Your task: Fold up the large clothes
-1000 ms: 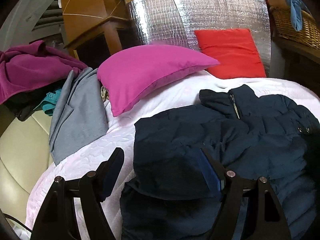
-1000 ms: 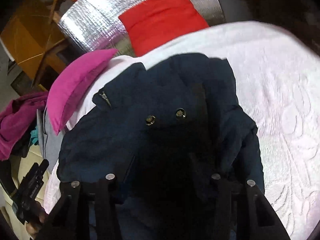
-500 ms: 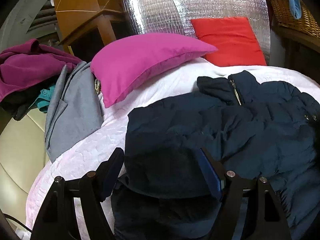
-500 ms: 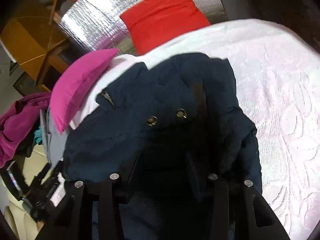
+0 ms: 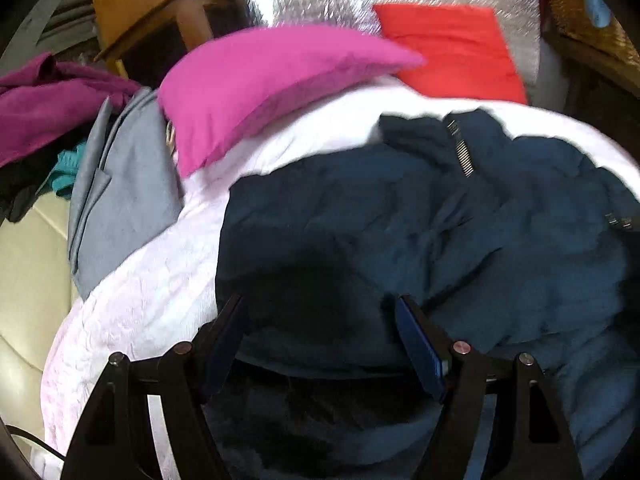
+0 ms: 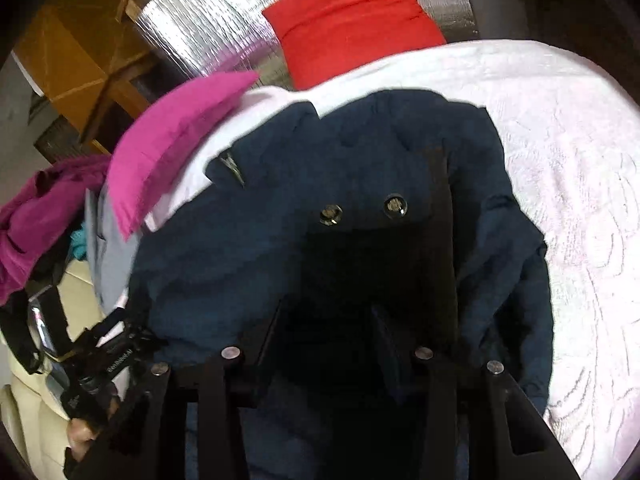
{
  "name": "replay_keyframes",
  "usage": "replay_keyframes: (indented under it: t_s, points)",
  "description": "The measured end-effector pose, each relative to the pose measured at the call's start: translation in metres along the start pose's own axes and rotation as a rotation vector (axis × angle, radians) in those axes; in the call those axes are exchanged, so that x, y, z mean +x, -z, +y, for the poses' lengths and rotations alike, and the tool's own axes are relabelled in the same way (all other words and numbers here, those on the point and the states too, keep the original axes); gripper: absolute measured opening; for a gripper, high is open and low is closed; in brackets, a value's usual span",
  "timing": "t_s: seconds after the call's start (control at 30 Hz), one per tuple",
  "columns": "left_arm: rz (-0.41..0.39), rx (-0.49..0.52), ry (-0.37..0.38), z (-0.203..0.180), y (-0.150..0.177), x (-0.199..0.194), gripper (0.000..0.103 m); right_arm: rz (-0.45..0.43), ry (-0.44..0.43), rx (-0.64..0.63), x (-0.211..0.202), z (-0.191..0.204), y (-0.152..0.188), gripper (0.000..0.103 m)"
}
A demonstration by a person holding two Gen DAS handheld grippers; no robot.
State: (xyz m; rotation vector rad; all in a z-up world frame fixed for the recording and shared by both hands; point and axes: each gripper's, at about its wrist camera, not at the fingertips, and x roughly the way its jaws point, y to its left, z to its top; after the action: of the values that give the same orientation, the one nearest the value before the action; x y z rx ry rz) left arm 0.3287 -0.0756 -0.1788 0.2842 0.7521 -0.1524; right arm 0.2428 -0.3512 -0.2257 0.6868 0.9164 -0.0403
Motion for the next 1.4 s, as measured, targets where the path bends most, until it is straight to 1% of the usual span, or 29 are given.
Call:
replay_keyframes:
  t_s: [0.07,0.13,0.17,0.2,0.27,0.33,0.43,0.5,0.53,0.57,0.6,0.63,0.67,0.7,0.73,0.77,0.83,0.9,0.97,1.03,1.07,1.13,1.17,1.2,1.23,1.27,1.3,1.33,1.4]
  points:
    - [-0.03,0.008,0.064,-0.008,-0.002,-0.014,0.076,-0.004,-0.056,-0.012,-0.003,0.011,0.002,0.046]
    - [-0.035,0.019,0.113,-0.018,-0.002,-0.018,0.076,0.015,-0.113,-0.015,0.0,0.021,0.008,0.046]
    - [-0.026,0.018,0.123,-0.023,-0.002,-0.018,0.076,0.034,-0.13,-0.011,0.005,0.025,0.012,0.046]
    - [-0.005,0.027,0.128,-0.029,-0.001,-0.014,0.076,0.069,-0.135,0.0,0.016,0.028,0.015,0.046]
    - [0.083,0.036,0.123,-0.038,0.004,0.005,0.076,0.118,-0.115,0.036,0.033,0.026,0.023,0.047]
    - [0.137,0.035,0.106,-0.043,0.009,0.017,0.076,0.133,-0.116,0.065,0.041,0.022,0.025,0.047]
    - [0.122,0.031,0.111,-0.042,0.007,0.006,0.076,0.123,-0.162,0.122,0.028,0.014,0.021,0.049]
    - [0.086,0.012,0.147,-0.036,0.005,-0.009,0.076,0.088,-0.164,0.121,0.013,0.012,0.02,0.053]
    - [0.078,0.006,0.162,-0.033,0.004,-0.014,0.076,0.086,-0.156,0.121,0.01,0.01,0.019,0.053]
    - [0.074,0.0,0.18,-0.031,0.004,-0.019,0.076,0.089,-0.147,0.13,0.005,0.007,0.017,0.053]
    - [0.083,-0.008,0.202,-0.028,0.005,-0.022,0.076,0.096,-0.156,0.155,0.0,0.001,0.016,0.053]
    - [0.095,-0.015,0.215,-0.025,0.007,-0.022,0.076,0.109,-0.179,0.188,-0.003,-0.004,0.015,0.056]
    - [0.122,-0.032,0.233,-0.022,0.009,-0.02,0.076,0.136,-0.212,0.236,-0.005,-0.012,0.015,0.06]
    - [0.155,-0.063,0.25,-0.016,0.011,-0.016,0.076,0.152,-0.225,0.271,-0.004,-0.017,0.016,0.07]
    - [0.191,-0.101,0.27,-0.009,0.013,-0.011,0.076,0.16,-0.232,0.304,-0.006,-0.024,0.016,0.074]
    - [0.243,-0.169,0.309,0.001,0.016,-0.004,0.076,0.165,-0.233,0.33,-0.004,-0.028,0.017,0.074]
    - [0.289,-0.275,0.371,0.013,0.019,0.002,0.076,0.194,-0.229,0.38,0.004,-0.035,0.021,0.075]
    - [0.315,-0.375,0.422,0.025,0.021,0.006,0.077,0.207,-0.233,0.436,0.015,-0.041,0.024,0.075]
    - [0.329,-0.444,0.452,0.032,0.021,0.012,0.078,0.17,-0.236,0.494,0.026,-0.044,0.026,0.075]
    - [0.341,-0.488,0.455,0.035,0.022,0.021,0.078,0.116,-0.252,0.516,0.029,-0.045,0.026,0.077]
    - [0.34,-0.507,0.454,0.035,0.022,0.024,0.078,0.073,-0.268,0.524,0.031,-0.044,0.026,0.078]
    - [0.308,-0.53,0.448,0.036,0.022,0.026,0.078,0.022,-0.269,0.518,0.035,-0.041,0.025,0.077]
    - [0.287,-0.529,0.44,0.036,0.02,0.028,0.078,0.001,-0.266,0.51,0.037,-0.039,0.025,0.076]
    - [0.269,-0.52,0.433,0.035,0.018,0.03,0.078,-0.016,-0.251,0.491,0.039,-0.037,0.025,0.064]
    - [0.257,-0.516,0.43,0.036,0.015,0.033,0.077,-0.009,-0.22,0.47,0.042,-0.036,0.023,0.044]
    - [0.244,-0.514,0.427,0.037,0.014,0.036,0.07,0.002,-0.195,0.459,0.046,-0.036,0.023,0.037]
    - [0.241,-0.512,0.423,0.038,0.013,0.039,0.067,-0.002,-0.194,0.465,0.047,-0.037,0.023,0.034]
    - [0.243,-0.515,0.424,0.041,0.014,0.04,0.063,-0.004,-0.193,0.469,0.047,-0.039,0.022,0.032]
    - [0.242,-0.534,0.437,0.046,0.014,0.04,0.058,-0.021,-0.165,0.426,0.039,-0.031,0.018,0.028]
